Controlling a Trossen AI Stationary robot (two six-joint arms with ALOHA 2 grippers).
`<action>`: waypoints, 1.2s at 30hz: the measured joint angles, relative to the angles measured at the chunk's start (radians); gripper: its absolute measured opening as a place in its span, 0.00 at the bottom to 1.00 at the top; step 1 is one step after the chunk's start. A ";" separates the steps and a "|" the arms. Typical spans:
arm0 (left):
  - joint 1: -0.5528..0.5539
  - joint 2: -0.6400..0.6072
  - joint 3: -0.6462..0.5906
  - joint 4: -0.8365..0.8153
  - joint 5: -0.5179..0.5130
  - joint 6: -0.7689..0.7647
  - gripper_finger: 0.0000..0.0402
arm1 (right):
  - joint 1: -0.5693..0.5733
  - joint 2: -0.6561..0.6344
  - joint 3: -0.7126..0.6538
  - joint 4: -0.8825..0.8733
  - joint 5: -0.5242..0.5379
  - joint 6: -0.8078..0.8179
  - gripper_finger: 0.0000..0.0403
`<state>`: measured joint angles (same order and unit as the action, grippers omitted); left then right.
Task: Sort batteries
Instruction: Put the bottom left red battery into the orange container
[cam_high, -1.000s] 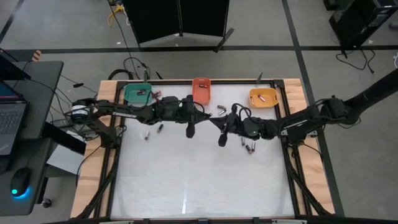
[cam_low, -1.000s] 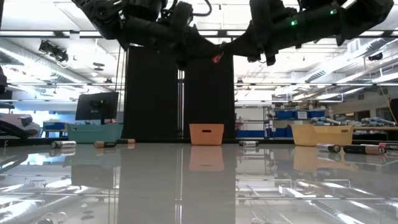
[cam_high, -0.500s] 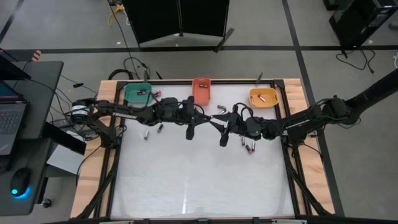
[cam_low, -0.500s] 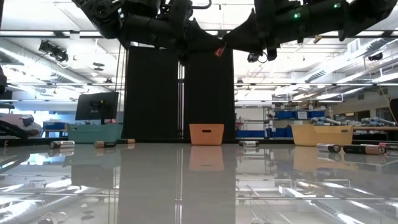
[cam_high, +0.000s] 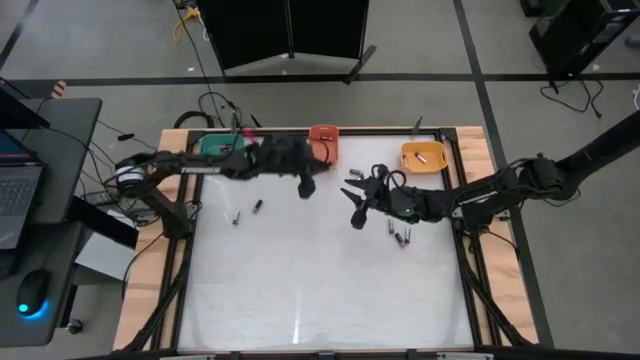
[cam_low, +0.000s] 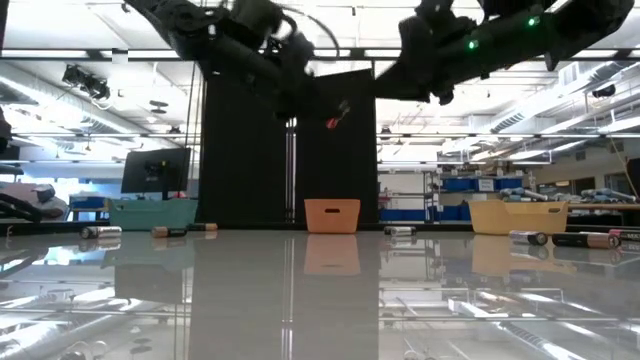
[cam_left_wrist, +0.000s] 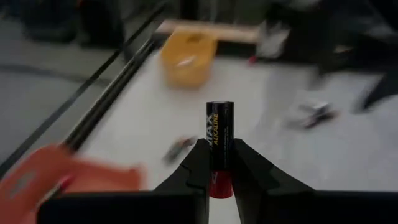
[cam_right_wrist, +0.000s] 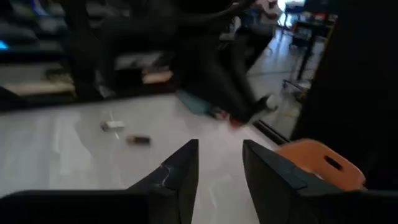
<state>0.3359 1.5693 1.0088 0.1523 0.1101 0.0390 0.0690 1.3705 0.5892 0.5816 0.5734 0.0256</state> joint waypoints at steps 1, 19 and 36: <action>0.026 0.011 0.028 -0.060 0.006 0.012 0.11 | -0.005 0.000 0.000 -0.027 0.000 0.004 0.31; 0.269 0.534 0.647 -0.691 0.094 0.289 0.11 | -0.045 0.000 0.000 -0.302 -0.009 0.137 0.02; 0.280 0.651 0.780 -0.871 0.064 0.396 0.17 | -0.043 0.000 0.000 -0.368 -0.009 0.230 0.04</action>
<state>0.6155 2.2204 1.7893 -0.7185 0.1740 0.4351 0.0257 1.3708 0.5892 0.2135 0.5640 0.2561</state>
